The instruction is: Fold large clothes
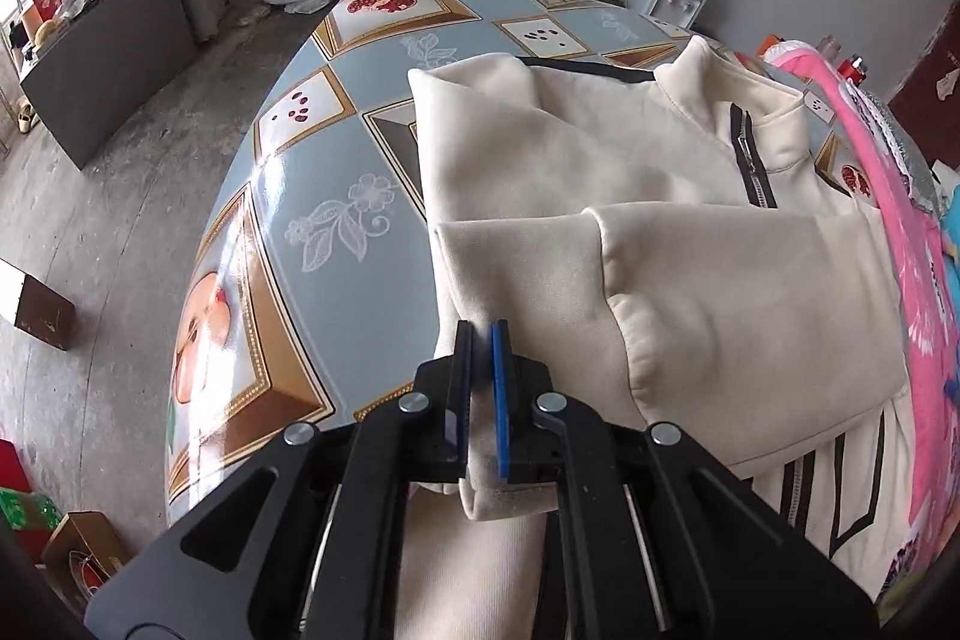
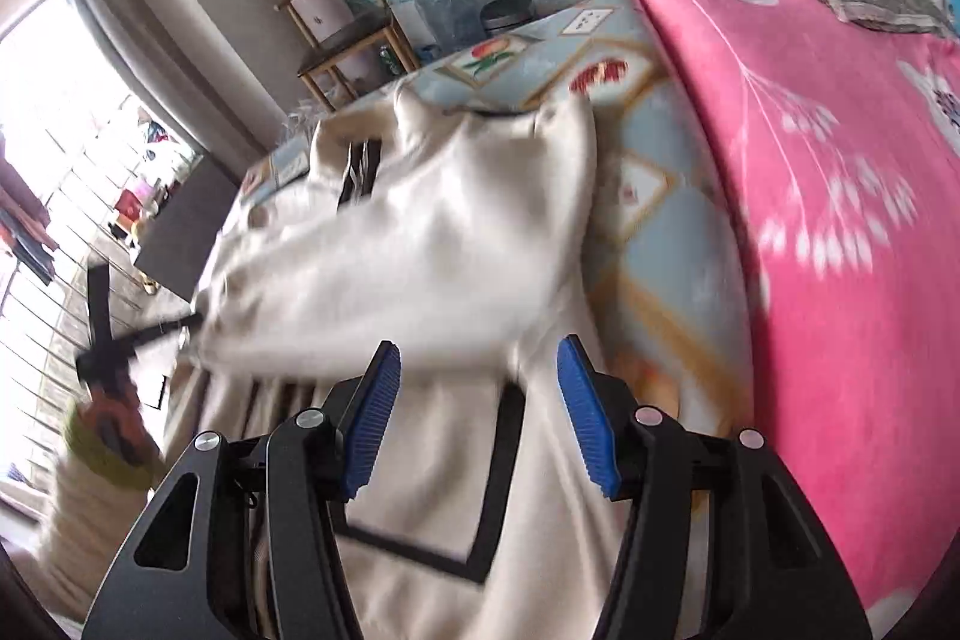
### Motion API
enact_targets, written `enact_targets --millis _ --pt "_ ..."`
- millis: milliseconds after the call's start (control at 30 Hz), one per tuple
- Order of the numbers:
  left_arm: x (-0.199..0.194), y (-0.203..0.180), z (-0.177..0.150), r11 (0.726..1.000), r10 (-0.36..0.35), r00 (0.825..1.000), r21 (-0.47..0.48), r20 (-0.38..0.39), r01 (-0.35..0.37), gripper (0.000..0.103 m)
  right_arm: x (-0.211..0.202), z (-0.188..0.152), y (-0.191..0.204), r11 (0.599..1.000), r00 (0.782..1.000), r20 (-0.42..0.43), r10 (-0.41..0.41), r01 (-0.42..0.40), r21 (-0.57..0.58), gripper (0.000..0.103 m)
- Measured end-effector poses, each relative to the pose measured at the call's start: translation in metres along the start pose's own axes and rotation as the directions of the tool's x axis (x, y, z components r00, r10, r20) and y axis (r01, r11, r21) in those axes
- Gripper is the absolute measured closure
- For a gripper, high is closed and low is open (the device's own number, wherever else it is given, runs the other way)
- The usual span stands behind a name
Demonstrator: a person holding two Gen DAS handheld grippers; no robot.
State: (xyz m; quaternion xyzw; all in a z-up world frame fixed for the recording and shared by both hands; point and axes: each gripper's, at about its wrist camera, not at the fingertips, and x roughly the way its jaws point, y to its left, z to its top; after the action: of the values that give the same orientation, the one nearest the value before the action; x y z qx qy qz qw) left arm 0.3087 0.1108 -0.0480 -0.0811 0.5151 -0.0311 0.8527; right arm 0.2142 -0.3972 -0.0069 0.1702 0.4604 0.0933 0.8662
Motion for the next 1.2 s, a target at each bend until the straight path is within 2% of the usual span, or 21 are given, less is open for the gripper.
enact_targets --millis 100,200,267,300,333,367,400,433,600,700,767,867,900,967,1000,1033,1067,1133,1200 --pt "0.004 -0.005 0.001 1.0 0.02 1.0 0.021 0.007 -0.02 0.097 0.039 0.045 -0.017 0.999 0.999 -0.036 -0.017 0.018 0.038 0.049" --pt "0.004 -0.006 -0.001 0.999 0.035 0.999 0.035 0.014 -0.036 0.097 0.082 0.072 -0.036 0.994 0.995 -0.083 -0.06 0.067 0.092 0.049" --pt "0.005 -0.006 -0.004 0.999 0.036 0.999 0.037 0.019 -0.037 0.097 0.105 0.084 -0.045 0.99 0.991 -0.098 -0.091 0.101 0.102 0.055" --pt "0.005 -0.005 -0.005 0.999 0.035 0.999 0.04 0.022 -0.036 0.097 0.113 0.086 -0.048 0.988 0.989 -0.107 -0.097 0.109 0.109 0.062" --pt "0.005 -0.005 -0.006 0.998 0.033 0.999 0.045 0.027 -0.034 0.097 0.124 0.09 -0.051 0.987 0.989 -0.119 -0.091 0.105 0.119 0.074" --pt "0.005 -0.006 -0.006 0.998 0.031 0.999 0.052 0.033 -0.033 0.097 0.13 0.092 -0.052 0.988 0.989 -0.124 -0.078 0.093 0.123 0.079" --pt "0.005 -0.006 -0.007 0.998 0.03 0.999 0.06 0.038 -0.032 0.097 0.133 0.093 -0.051 0.989 0.989 -0.124 -0.079 0.093 0.116 0.093" --pt "0.005 -0.006 -0.007 0.997 0.025 0.999 0.069 0.045 -0.028 0.097 0.132 0.096 -0.049 0.989 0.991 -0.106 -0.082 0.094 0.112 0.097" --pt "-0.015 -0.01 0.001 0.997 -0.016 0.992 0.081 0.129 0.005 0.097 0.095 0.093 -0.037 0.989 0.993 0.057 -0.106 0.099 0.113 0.098" --pt "-0.002 -0.013 0.003 0.995 0.027 0.995 0.095 0.095 -0.037 0.097 0.106 0.088 -0.046 0.981 0.988 0.037 -0.149 0.143 0.13 0.098" --pt "0.017 -0.013 0.0 0.993 0.049 0.998 0.104 0.033 -0.052 0.096 0.126 0.084 -0.058 0.973 0.984 -0.021 -0.177 0.178 0.149 0.098" --pt "0.007 -0.014 -0.002 0.991 0.06 0.996 0.117 0.069 -0.068 0.093 0.118 0.084 -0.057 0.974 0.985 -0.013 -0.171 0.171 0.15 0.097" --pt "0.002 -0.013 -0.003 0.991 0.063 0.995 0.117 0.078 -0.072 0.093 0.106 0.086 -0.051 0.974 0.983 0.007 -0.181 0.178 0.137 0.093" --pt "-0.015 -0.012 -0.004 0.988 0.063 0.992 0.131 0.111 -0.077 0.093 0.085 0.087 -0.038 0.968 0.97 0.053 -0.238 0.233 0.092 0.087" --pt "-0.023 -0.012 -0.005 0.988 0.057 0.99 0.136 0.13 -0.075 0.093 0.071 0.086 -0.027 0.968 0.965 0.088 -0.248 0.244 0.052 0.077" --pt "-0.029 -0.012 -0.005 0.988 0.048 0.989 0.141 0.143 -0.069 0.093 0.063 0.084 -0.019 0.97 0.965 0.103 -0.241 0.239 0.031 0.068" --pt "-0.034 -0.013 -0.006 0.988 0.035 0.988 0.146 0.149 -0.057 0.093 0.054 0.08 -0.007 0.976 0.969 0.119 -0.215 0.218 -0.017 0.065" --pt "-0.038 -0.016 -0.008 0.988 -0.002 0.99 0.155 0.14 -0.02 0.093 0.054 0.069 0.014 0.978 0.981 0.098 -0.169 0.18 -0.109 0.064" --pt "-0.03 -0.02 -0.01 0.987 -0.013 0.995 0.159 0.104 -0.003 0.092 0.074 0.053 0.038 0.968 0.99 0.02 -0.141 0.142 -0.208 0.064"
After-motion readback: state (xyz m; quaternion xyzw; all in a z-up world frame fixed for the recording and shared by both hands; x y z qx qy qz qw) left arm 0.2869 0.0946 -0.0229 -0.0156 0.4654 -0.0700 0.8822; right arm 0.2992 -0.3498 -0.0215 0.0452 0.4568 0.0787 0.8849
